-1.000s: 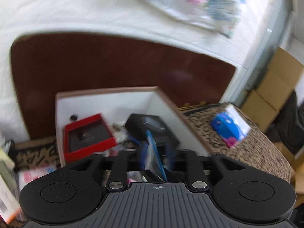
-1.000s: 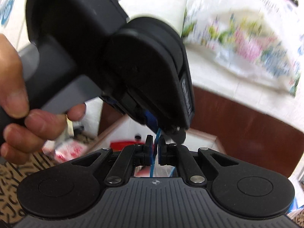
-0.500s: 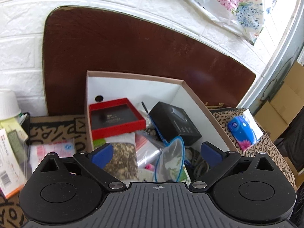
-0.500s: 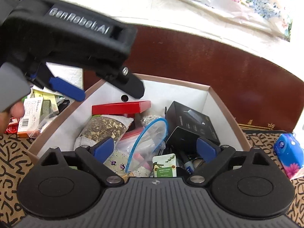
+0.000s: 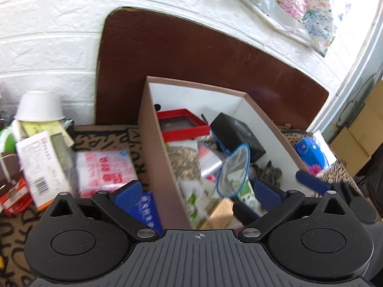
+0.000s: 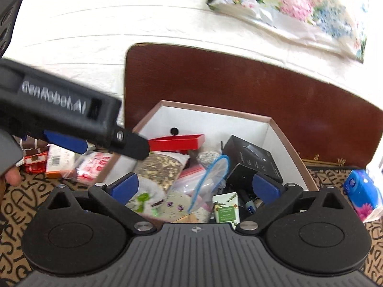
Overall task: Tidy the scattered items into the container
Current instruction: 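Withdraw the left tool from the cardboard box toward the clutter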
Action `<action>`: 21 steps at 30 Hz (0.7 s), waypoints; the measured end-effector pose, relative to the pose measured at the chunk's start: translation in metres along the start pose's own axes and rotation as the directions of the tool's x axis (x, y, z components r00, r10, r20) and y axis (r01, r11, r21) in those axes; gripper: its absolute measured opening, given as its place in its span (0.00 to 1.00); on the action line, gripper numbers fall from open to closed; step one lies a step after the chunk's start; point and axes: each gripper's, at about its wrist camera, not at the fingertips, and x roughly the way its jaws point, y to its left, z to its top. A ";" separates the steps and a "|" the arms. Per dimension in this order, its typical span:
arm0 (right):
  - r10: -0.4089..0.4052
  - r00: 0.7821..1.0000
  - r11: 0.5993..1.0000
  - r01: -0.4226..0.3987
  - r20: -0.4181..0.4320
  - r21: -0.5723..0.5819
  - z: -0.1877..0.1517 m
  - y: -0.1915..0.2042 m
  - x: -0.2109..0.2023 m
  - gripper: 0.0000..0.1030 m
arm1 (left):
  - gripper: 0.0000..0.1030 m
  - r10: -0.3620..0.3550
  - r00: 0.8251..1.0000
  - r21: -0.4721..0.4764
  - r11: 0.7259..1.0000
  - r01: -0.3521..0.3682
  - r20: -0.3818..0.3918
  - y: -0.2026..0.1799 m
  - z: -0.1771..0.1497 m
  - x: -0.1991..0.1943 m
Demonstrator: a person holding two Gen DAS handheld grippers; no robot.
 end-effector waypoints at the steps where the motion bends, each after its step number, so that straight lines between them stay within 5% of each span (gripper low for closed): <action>1: -0.003 1.000 1.000 0.003 0.006 -0.017 0.000 0.005 -0.005 0.99 | 1.00 -0.004 1.000 -0.007 1.000 0.004 0.007 0.002 -0.005 -0.006; 8: 0.037 0.999 0.996 -0.034 0.036 -0.082 -0.011 0.041 -0.041 1.00 | 1.00 -0.031 0.999 -0.108 0.994 0.033 0.018 0.021 -0.052 -0.041; 21: 0.247 0.968 0.966 -0.249 -0.040 -0.069 -0.046 0.114 -0.055 1.00 | 1.00 0.098 0.994 -0.198 0.976 -0.086 0.048 0.074 -0.136 -0.101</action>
